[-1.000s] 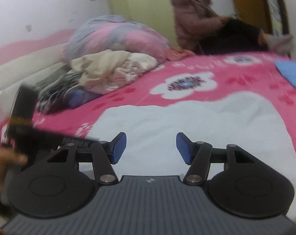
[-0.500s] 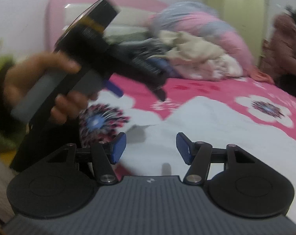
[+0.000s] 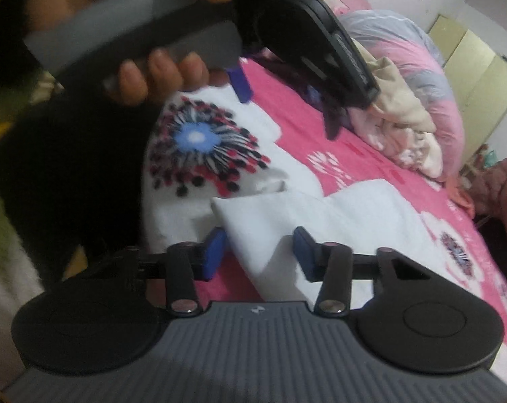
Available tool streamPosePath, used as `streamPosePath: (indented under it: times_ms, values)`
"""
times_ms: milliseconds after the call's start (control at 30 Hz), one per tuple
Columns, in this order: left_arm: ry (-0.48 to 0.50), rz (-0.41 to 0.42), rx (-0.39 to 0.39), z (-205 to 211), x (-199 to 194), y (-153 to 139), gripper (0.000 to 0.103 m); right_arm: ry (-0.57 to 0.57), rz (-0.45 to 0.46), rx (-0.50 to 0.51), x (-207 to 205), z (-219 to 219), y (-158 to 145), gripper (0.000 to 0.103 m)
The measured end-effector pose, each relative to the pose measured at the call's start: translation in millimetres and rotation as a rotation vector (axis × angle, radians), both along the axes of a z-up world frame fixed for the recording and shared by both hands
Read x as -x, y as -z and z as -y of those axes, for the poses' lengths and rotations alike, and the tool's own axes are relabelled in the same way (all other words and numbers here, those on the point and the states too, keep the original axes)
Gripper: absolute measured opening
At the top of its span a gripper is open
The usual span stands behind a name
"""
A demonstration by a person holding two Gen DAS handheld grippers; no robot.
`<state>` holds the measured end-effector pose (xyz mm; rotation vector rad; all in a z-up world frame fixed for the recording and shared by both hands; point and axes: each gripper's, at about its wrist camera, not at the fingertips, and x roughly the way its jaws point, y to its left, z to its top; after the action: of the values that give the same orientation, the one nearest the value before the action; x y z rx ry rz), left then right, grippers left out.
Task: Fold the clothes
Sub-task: 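Close the right gripper on a corner of the white shirt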
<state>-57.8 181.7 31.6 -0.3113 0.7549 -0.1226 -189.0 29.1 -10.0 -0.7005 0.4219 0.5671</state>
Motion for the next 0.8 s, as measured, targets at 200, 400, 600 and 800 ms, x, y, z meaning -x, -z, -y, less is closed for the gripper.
streamPosePath:
  times_ms: [200,400,600,800]
  values:
    - [-0.015,-0.002,0.014,-6.8,-1.1,3.0,0.103,0.040,0.018,-0.012,-6.3,1.0,-6.2,0.026]
    - [-0.029,-0.017,0.027,-10.6,-3.0,5.7,0.103,-0.050,0.063,0.062,10.7,-10.0,-3.3,0.032]
    - [-0.022,-0.026,0.028,-10.1,-3.7,8.7,0.103,-0.054,0.043,0.136,11.3,-7.0,4.7,0.047]
    - [-0.030,-0.017,0.056,-12.8,-1.5,9.2,0.103,-0.042,0.051,0.129,-0.9,-14.9,12.0,0.044]
